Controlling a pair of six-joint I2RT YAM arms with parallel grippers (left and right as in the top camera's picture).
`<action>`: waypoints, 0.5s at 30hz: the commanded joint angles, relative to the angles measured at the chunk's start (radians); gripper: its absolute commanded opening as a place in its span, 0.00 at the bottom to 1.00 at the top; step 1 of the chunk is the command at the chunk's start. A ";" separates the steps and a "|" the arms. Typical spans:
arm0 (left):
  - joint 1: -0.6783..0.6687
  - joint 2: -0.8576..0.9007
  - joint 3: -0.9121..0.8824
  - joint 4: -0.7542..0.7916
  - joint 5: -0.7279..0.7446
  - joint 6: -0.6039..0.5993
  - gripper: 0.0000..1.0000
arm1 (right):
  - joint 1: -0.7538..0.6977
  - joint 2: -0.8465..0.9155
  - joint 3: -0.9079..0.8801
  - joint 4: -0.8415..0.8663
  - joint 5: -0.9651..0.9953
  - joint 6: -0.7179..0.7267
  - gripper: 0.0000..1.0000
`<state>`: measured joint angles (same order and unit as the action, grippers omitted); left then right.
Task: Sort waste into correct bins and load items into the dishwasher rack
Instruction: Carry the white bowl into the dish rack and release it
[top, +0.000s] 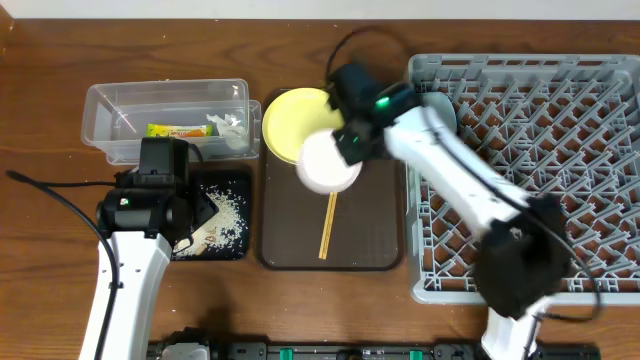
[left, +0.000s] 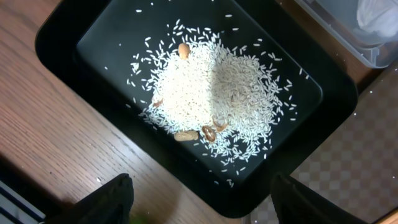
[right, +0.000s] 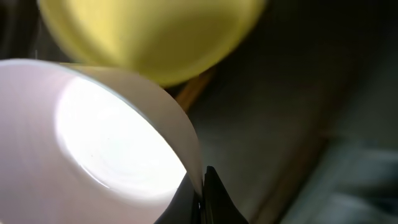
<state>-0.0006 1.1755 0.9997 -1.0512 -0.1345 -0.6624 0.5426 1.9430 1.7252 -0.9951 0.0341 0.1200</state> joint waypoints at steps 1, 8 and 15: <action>0.005 -0.014 0.010 -0.005 -0.016 -0.016 0.73 | -0.080 -0.125 0.040 0.028 0.177 -0.067 0.01; 0.005 -0.014 0.010 0.006 -0.016 -0.016 0.73 | -0.219 -0.187 0.040 0.140 0.603 -0.249 0.01; 0.005 -0.014 0.010 0.016 -0.014 -0.016 0.73 | -0.313 -0.136 0.039 0.264 1.066 -0.269 0.01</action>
<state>-0.0006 1.1751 0.9997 -1.0378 -0.1345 -0.6624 0.2604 1.7779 1.7603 -0.7559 0.8165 -0.1188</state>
